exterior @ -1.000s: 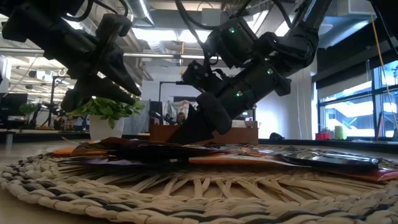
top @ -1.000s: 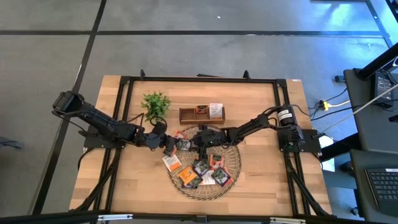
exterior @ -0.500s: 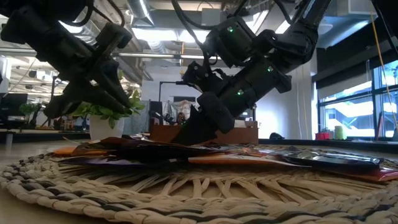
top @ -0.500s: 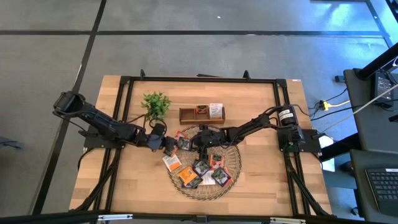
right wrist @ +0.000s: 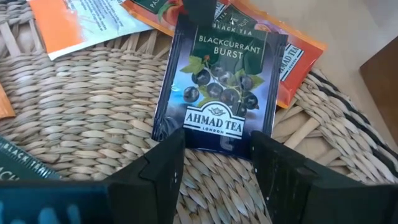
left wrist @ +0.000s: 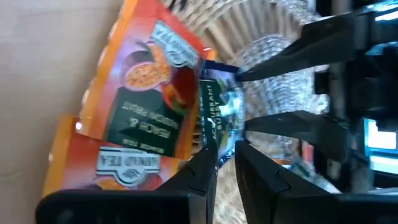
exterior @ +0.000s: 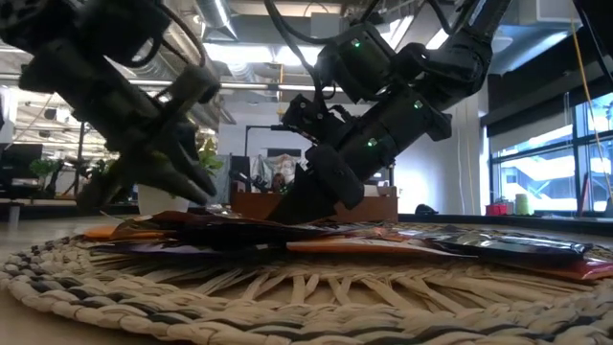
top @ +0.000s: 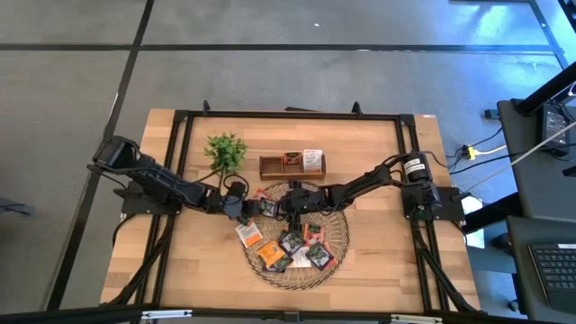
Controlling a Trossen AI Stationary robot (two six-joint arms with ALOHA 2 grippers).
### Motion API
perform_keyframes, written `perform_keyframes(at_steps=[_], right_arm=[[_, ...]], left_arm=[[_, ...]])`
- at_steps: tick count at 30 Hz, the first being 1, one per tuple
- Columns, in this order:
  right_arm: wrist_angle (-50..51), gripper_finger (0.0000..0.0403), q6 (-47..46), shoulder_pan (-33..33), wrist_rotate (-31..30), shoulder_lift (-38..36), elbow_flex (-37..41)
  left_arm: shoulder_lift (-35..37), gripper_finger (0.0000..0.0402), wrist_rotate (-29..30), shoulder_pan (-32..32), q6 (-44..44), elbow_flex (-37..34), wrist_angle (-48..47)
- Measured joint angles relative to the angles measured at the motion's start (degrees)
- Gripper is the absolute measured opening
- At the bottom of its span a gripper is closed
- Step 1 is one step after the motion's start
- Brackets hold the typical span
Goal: Pick & Place Tea
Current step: Put the black and white tea bag into the left section of the wooden organizer
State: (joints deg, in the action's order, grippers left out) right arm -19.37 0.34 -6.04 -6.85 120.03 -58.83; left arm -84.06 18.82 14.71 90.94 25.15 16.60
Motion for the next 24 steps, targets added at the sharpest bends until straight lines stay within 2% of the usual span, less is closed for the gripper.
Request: perform_keyframes(at_steps=[6,11,24], right_arm=[[0.0,0.0186,0.1,-0.3,-0.4,0.0,0.0],[0.0,0.0186,0.2,-0.2,-0.3,0.0,0.0],[0.0,0.0186,0.2,-0.2,-0.2,0.0,0.0]], left_arm=[[-3.1,0.0051,-3.7,-2.2,0.4,0.0,1.6],[-2.7,0.0051,-7.1,-3.1,-0.5,0.0,2.9],[1.7,0.0052,-5.6,-3.4,-8.5,0.0,1.6]])
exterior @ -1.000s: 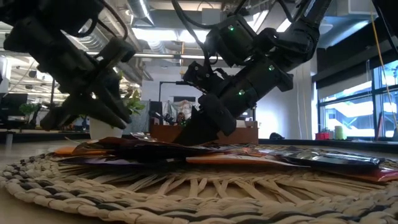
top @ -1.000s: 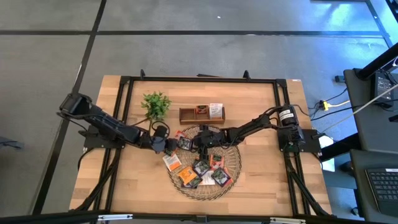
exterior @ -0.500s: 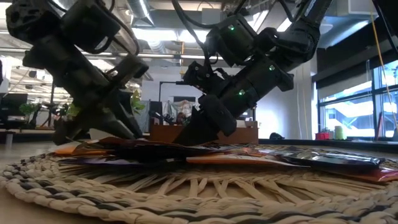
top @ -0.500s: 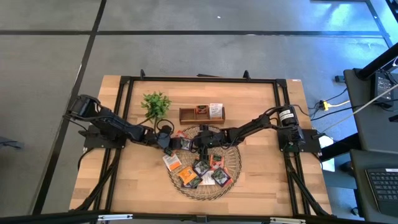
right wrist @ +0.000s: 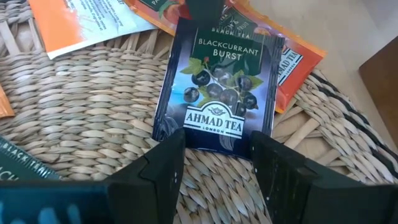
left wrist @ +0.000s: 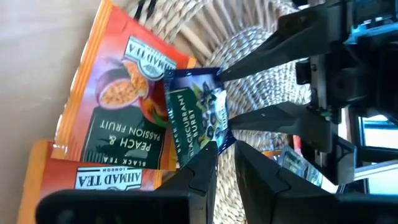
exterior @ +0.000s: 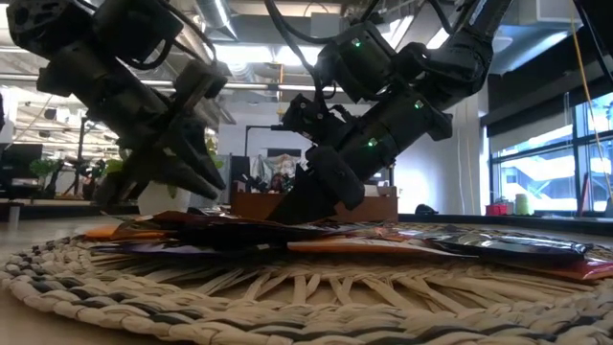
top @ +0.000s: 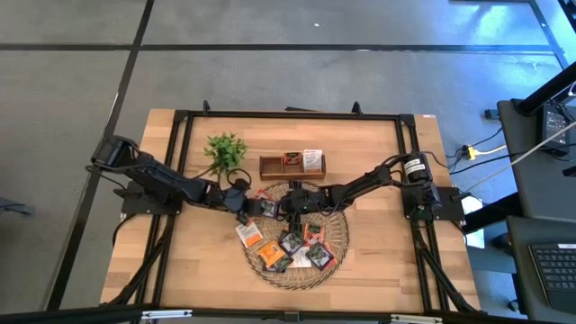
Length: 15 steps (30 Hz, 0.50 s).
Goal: Pick & Place Tea
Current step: Put the black and white tea bag into the left section of the wooden organizer
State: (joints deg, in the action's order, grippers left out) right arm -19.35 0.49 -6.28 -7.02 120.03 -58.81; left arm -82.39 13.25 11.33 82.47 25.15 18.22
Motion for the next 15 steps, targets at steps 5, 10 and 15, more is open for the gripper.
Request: perform_keyframes(at_steps=[5,10,15], right_arm=[[0.0,0.0186,-0.2,0.0,0.0,0.0,0.0],[0.0,0.0186,-0.2,0.0,0.1,0.0,0.0],[-0.1,0.0186,-0.3,0.0,0.1,0.0,0.0]], left_arm=[[2.0,0.0059,0.3,0.0,-0.5,0.0,-3.0],[2.0,0.0095,-2.0,0.0,3.9,0.0,-7.9],[1.7,0.0126,1.1,0.0,3.8,-0.1,-9.4]])
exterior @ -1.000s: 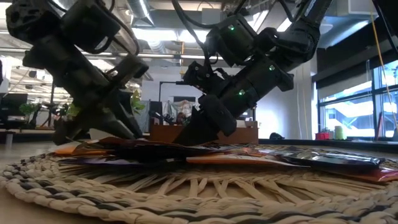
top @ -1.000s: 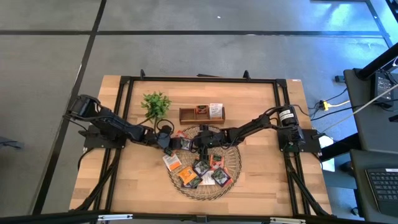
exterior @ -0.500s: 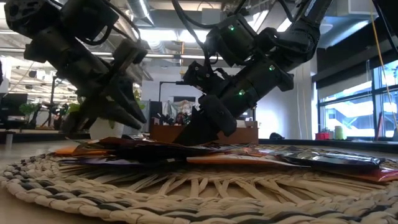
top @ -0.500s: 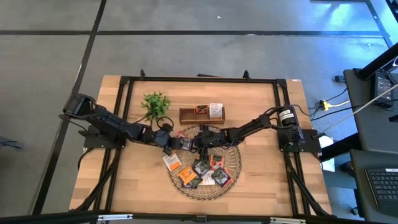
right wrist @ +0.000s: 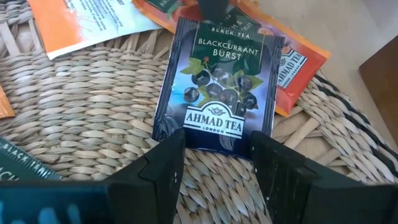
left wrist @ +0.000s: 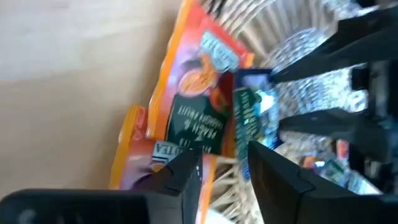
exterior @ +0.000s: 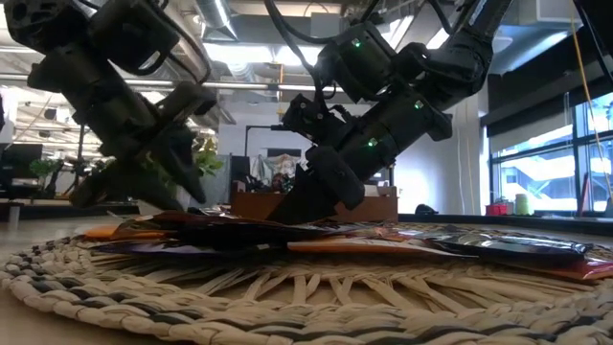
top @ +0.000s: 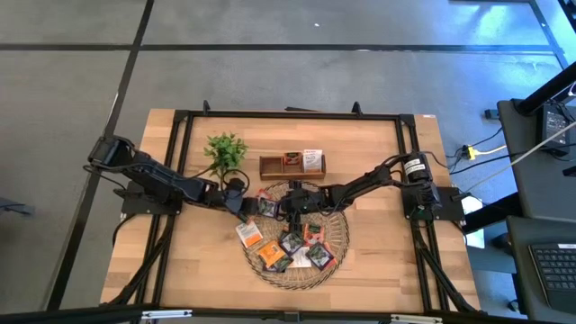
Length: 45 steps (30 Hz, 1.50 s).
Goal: Pick & Place Tea
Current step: Put the black and white tea bag into the left section of the wooden organizer
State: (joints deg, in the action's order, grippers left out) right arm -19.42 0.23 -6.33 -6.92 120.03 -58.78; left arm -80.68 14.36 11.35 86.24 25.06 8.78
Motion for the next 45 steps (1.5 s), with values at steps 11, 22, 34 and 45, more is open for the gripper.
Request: perform_keyframes(at_steps=[11,22,34,45], right_arm=[[0.0,0.0186,0.0,0.0,0.0,0.0,0.0],[-0.1,0.0186,0.0,0.0,0.0,0.0,0.0],[-0.3,0.0186,0.0,0.0,0.0,0.0,0.1],[-0.3,0.0186,-0.1,0.0,0.0,0.0,0.1]], left_arm=[[0.0,0.0139,1.6,0.0,1.5,0.0,0.6],[0.0,0.0139,4.0,0.0,0.3,0.0,2.9],[0.0,0.0139,3.9,0.0,1.0,0.1,3.6],[0.0,0.0139,4.0,0.0,1.6,0.1,3.7]])
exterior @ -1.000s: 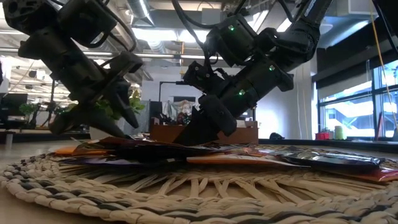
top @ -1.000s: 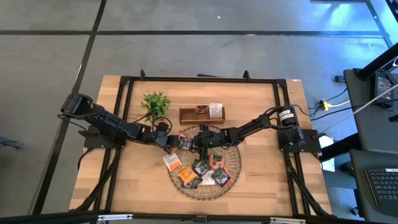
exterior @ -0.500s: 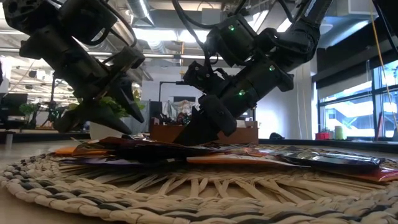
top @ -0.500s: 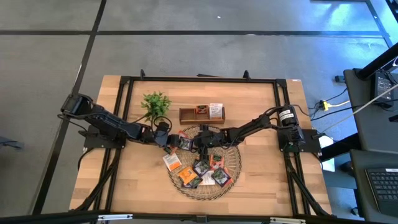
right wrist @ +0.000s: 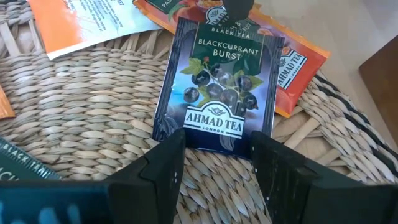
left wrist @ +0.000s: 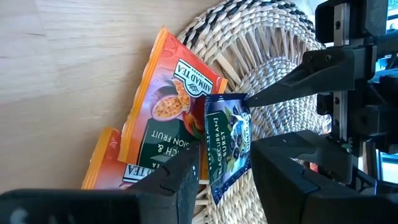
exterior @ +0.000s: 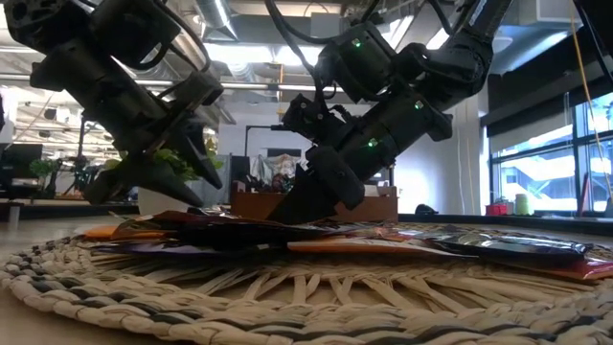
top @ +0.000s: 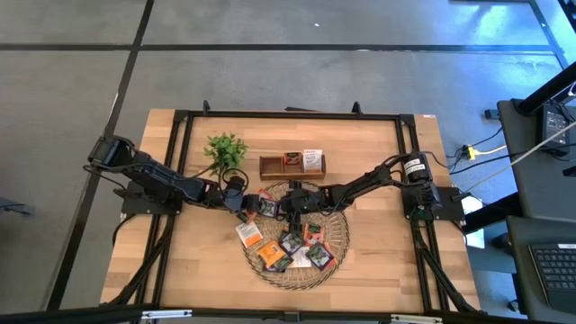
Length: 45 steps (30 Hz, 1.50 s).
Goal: Pick & Place Tea
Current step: Put the black and white tea bag into the left section of the wooden organizer
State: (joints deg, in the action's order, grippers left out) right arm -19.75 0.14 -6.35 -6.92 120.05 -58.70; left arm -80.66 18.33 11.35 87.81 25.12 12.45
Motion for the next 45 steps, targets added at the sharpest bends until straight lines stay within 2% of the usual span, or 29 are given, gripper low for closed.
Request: perform_keyframes(at_steps=[12,18,24,28,45], right_arm=[[-0.1,0.0186,0.0,0.0,0.0,0.0,0.0],[-0.2,0.0186,0.1,0.0,-0.1,0.0,0.0],[-0.2,0.0186,0.1,0.0,-0.1,0.0,0.0],[-0.2,0.0186,0.0,0.0,0.0,0.0,0.0],[-0.2,0.0186,-0.1,0.0,0.0,0.0,0.0]], left_arm=[[-0.4,0.0139,-0.1,0.0,0.0,0.0,0.7],[-3.3,0.0139,-1.0,0.0,0.5,0.1,1.4],[-7.2,0.0139,-1.6,-0.1,-0.4,0.0,8.3],[-7.7,0.0137,-2.0,-0.2,-0.5,0.0,8.8],[-7.1,0.0023,-1.7,-0.3,-2.4,0.0,10.1]])
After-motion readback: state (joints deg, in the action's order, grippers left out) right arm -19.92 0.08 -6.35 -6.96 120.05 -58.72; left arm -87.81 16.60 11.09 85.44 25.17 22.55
